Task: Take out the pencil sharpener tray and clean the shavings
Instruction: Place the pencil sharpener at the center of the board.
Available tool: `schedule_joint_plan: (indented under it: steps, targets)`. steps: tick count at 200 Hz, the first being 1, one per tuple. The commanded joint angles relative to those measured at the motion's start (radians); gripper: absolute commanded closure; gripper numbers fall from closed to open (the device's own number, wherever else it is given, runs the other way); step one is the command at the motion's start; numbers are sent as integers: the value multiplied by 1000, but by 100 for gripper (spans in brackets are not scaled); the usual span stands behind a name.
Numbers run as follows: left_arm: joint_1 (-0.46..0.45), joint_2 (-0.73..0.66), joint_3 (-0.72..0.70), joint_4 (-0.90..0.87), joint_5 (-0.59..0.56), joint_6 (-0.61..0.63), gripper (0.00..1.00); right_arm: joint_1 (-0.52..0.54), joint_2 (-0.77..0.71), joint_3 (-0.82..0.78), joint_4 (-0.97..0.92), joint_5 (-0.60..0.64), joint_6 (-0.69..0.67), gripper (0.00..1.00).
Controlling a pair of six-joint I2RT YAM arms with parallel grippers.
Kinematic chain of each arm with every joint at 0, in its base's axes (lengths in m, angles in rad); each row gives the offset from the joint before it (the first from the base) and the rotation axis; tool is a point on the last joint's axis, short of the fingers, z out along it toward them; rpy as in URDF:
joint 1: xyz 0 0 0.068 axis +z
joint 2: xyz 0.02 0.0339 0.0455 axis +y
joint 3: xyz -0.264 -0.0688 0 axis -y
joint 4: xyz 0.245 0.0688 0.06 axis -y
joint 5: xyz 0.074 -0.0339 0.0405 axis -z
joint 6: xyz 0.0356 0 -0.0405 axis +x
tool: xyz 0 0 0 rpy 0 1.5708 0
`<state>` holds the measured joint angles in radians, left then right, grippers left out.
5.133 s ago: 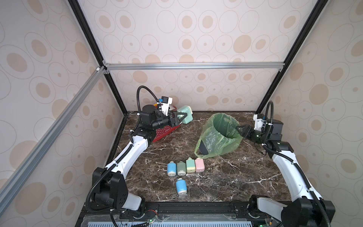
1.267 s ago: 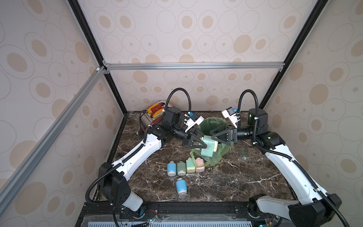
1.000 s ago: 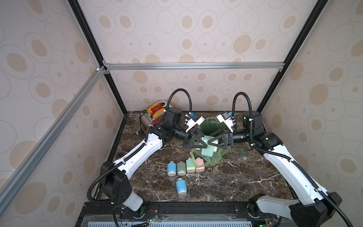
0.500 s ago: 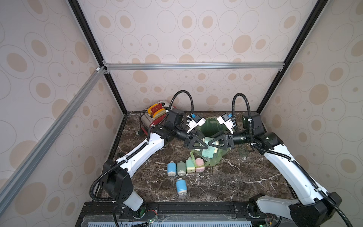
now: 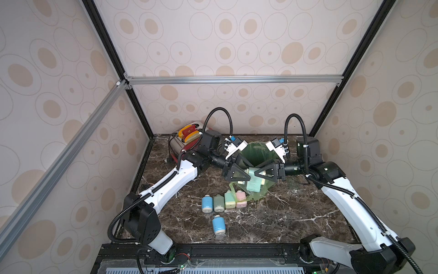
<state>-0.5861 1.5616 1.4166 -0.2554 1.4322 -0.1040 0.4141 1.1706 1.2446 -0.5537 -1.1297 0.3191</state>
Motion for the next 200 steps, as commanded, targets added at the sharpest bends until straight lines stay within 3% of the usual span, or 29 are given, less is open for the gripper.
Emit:
schedule_joint_plan:
  steps: [1,24,79,118,163,179,200]
  targets:
    - [2,-24,36,23,-14,28,1,-51,-38,-19,31,-15,4,100]
    - [2,-29,29,31,-24,27,1,-108,-59,-55,125,-49,71,100]
    - [8,-32,25,36,-42,24,1,-153,-32,-54,128,-50,70,100]
    - [15,-32,12,82,-76,-12,1,-332,-58,-63,143,-56,88,100]
    - [20,-42,-5,118,-92,-36,1,-640,-109,-144,215,-63,156,100]
    - [21,-41,-8,129,-95,-45,1,-729,-117,-158,203,-18,148,100]
    - [21,-36,-15,159,-95,-65,1,-755,-104,-168,90,186,48,100]
